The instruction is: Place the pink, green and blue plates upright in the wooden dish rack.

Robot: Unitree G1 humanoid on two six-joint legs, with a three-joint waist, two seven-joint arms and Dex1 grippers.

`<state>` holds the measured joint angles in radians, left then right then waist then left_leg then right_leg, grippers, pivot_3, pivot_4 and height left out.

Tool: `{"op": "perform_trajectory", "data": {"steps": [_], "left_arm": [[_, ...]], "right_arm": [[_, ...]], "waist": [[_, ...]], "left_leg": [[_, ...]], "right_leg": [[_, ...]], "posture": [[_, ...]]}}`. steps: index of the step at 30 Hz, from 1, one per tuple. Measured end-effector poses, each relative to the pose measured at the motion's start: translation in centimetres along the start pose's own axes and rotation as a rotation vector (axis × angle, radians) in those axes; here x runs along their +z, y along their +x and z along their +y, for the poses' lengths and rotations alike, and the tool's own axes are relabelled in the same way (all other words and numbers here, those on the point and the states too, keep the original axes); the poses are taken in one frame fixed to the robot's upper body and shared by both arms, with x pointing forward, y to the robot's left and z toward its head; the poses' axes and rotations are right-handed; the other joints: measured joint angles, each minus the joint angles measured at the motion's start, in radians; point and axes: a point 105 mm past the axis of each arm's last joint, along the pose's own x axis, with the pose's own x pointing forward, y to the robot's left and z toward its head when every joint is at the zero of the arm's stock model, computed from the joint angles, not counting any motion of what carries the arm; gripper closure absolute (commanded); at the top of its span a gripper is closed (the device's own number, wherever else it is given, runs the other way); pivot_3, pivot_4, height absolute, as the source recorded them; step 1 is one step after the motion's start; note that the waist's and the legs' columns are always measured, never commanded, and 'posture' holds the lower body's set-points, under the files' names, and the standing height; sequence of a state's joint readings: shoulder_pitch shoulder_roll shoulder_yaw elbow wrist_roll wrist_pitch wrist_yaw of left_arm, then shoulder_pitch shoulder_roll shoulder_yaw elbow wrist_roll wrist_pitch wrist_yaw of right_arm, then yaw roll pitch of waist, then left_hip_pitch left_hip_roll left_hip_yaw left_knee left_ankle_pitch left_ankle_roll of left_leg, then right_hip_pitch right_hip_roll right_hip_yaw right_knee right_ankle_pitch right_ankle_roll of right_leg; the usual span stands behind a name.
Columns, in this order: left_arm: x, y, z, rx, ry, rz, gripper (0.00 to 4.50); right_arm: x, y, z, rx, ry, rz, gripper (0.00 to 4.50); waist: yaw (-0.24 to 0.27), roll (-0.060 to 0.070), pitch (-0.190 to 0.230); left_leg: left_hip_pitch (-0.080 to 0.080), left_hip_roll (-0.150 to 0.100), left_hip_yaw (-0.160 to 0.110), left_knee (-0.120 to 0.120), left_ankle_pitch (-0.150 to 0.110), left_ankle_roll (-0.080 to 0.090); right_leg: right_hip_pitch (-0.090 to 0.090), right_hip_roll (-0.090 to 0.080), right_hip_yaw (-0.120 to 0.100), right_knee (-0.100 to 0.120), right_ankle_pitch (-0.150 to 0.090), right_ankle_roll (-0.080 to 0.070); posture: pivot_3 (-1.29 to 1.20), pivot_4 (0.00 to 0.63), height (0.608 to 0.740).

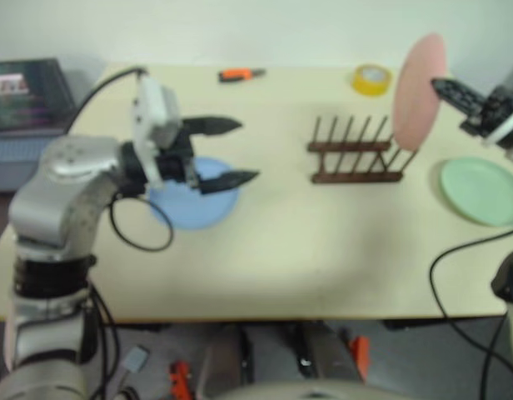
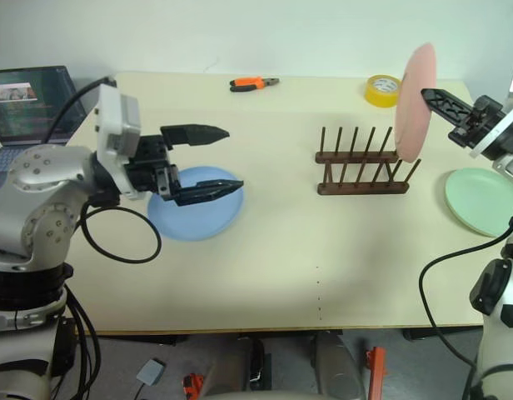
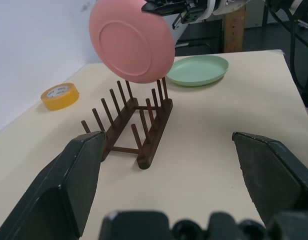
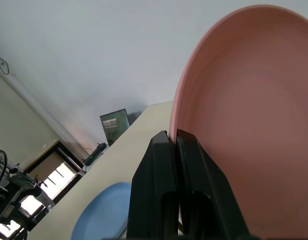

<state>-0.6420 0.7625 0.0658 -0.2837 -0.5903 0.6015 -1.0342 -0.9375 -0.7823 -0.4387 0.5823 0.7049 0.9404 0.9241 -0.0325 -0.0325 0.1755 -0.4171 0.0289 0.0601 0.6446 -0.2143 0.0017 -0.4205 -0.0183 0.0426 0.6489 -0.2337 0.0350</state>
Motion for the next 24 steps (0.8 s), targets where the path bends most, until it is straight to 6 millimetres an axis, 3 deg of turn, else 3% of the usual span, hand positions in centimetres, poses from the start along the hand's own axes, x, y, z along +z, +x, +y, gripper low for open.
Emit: {"op": "perform_trajectory", "data": {"steps": [6,23,24], "left_arm": [[0.0,0.0,0.0,-0.001,0.000,0.001,0.04],[-0.2,0.2,-0.2,-0.014,-0.004,0.007,0.04],[-0.2,0.2,-0.2,-0.015,-0.004,0.007,0.01]], "right_arm": [[-0.4,-0.2,-0.9,-0.076,-0.023,0.005,4.50],[-0.8,-0.6,-1.1,-0.145,-0.080,0.016,4.50],[-0.8,-0.7,-1.1,-0.146,-0.083,0.015,4.29]], "waist": [[0.000,0.000,0.000],[0.001,0.000,0.000],[0.001,0.000,0.000]], "left_leg": [[0.000,0.000,0.000,0.000,0.000,0.000],[0.000,0.000,0.000,0.000,0.000,0.000],[0.000,0.000,0.000,0.000,0.000,0.000]], "right_leg": [[0.000,0.000,0.000,0.000,0.000,0.000],[0.000,0.000,0.000,0.000,0.000,0.000],[0.000,0.000,0.000,0.000,0.000,0.001]], "posture": [[0.00,0.150,0.740],[0.00,0.150,0.740],[0.00,0.150,0.740]]}}
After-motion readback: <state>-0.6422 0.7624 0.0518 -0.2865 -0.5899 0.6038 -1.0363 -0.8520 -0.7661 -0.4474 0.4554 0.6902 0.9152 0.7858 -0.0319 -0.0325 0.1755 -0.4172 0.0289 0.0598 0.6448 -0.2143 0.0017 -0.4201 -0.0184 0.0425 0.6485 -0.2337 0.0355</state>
